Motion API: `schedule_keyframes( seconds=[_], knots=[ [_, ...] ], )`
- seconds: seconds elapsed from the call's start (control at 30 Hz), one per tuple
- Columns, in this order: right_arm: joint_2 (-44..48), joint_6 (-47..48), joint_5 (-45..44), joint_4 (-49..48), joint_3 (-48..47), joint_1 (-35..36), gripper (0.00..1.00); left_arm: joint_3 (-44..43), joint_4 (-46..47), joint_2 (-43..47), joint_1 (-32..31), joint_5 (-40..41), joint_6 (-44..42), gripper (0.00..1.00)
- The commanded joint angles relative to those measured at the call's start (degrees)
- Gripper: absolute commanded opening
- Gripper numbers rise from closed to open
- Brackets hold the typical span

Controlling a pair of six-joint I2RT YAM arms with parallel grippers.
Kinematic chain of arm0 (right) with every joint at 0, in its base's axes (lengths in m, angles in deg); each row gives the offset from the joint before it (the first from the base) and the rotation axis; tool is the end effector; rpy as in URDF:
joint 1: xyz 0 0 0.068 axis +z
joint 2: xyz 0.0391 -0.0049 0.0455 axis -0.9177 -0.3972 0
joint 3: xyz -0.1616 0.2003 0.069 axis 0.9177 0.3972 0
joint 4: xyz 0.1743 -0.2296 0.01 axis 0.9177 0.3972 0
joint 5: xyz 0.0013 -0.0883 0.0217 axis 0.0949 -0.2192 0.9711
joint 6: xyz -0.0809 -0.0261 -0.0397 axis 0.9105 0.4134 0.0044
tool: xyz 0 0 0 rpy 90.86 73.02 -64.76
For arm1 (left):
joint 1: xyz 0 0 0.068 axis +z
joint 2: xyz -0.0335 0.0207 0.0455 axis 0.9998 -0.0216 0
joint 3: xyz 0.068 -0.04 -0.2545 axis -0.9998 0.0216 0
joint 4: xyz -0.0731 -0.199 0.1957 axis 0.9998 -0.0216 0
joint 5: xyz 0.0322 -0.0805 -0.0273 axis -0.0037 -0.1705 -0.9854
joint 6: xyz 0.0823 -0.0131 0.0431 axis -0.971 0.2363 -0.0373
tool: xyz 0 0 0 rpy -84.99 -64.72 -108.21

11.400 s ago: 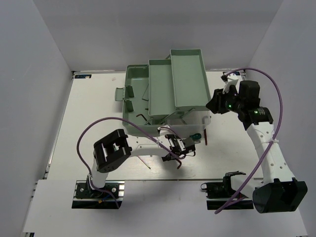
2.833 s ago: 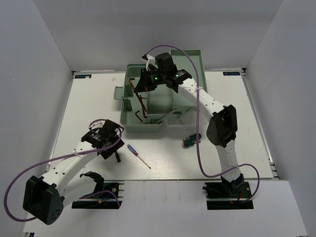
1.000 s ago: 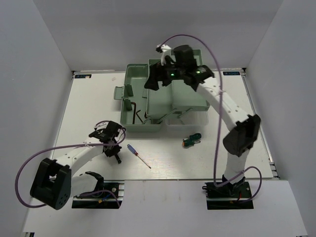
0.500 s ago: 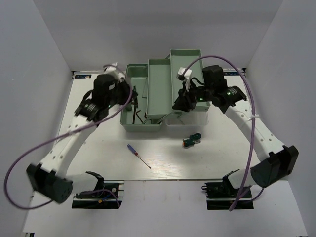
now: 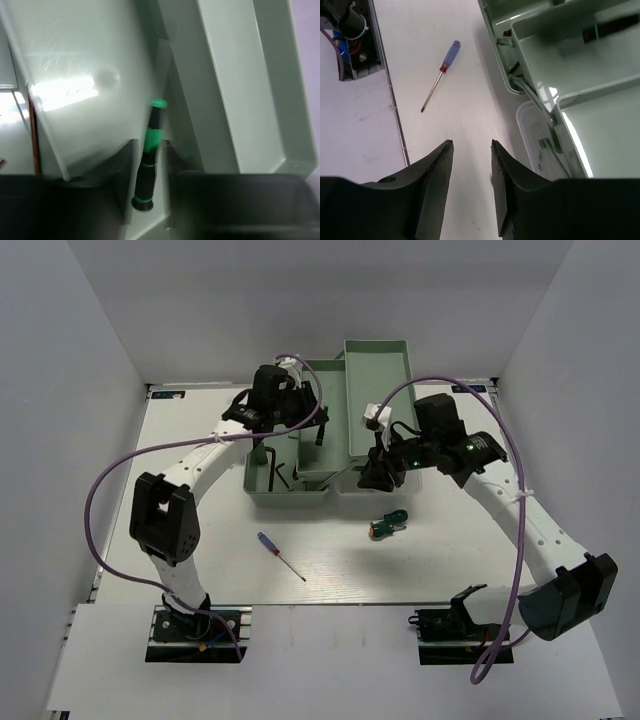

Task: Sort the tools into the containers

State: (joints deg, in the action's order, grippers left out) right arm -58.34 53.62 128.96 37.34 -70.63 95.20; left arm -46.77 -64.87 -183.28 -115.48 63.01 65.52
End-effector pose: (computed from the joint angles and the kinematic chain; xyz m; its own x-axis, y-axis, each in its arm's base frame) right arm 0.2620 0.2049 0.3431 -0.1951 -0.4449 -0.8741 -0.9568 0.2824 0.0698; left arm 0.4251 -0.2375 0.2806 -0.7173 -0.1933 -0.6695 0.3008 0.7807 -0.5477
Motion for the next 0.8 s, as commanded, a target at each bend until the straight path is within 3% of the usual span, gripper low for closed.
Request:
schedule_keyframes(
  seconds=[0.0,0.03,0.1,0.2,0.27,0.33,0.37,0.4,0.43,0.57,0.63,0.77],
  knots=[
    [-0.9,2.57,1.65,2.66,-0.52,1.54,0.43,-3.84,0.01,0.99,-1.22,-0.58,-0.24,0.5],
    [-2.3,4.4,1.56,4.67,-1.57,2.07,0.44,-3.84,0.0,0.99,-1.23,0.04,-0.24,0.65],
    [-3.62,6.16,1.13,6.35,-1.93,4.69,0.46,-3.84,-1.57,3.78,-1.23,2.49,-0.77,0.72],
    [-4.59,7.93,-2.12,5.75,-0.88,8.57,0.46,-3.84,-5.52,8.09,0.09,7.58,-1.39,0.74],
    [-5.47,8.72,-5.01,4.52,0.7,13.82,0.46,-2.8,-10.42,15.52,0.09,15.55,-2.0,0.8],
    [-8.02,8.64,-9.66,4.6,1.5,19.89,0.52,1.76,-13.43,22.13,0.09,20.41,-2.0,0.82],
    [-8.81,7.59,-10.99,3.56,2.28,21.48,0.53,6.22,-16.58,29.48,0.09,24.87,-1.22,0.85],
    [-10.91,6.97,-14.4,3.37,2.2,23.06,0.61,8.7,-18.26,33.29,0.09,26.66,-0.43,0.85],
    [-13.45,4.88,-16.87,2.93,1.94,27.34,0.65,11.07,-20.28,37.16,0.09,28.5,0.8,0.86],
    [-21.7,-4.61,-20.76,-0.23,-0.16,32.92,0.65,21.36,-34.68,54.92,0.09,39.31,13.86,0.89],
    [-23.92,-8.56,-24.44,-3.92,-1.57,35.46,0.65,22.09,-44.61,63.07,0.09,43.09,18.72,0.9],
    [-32.45,-14.39,-28.75,-7.96,-6.23,37.93,0.65,22.0,-53.07,70.24,0.09,43.81,23.57,0.94]
  ],
)
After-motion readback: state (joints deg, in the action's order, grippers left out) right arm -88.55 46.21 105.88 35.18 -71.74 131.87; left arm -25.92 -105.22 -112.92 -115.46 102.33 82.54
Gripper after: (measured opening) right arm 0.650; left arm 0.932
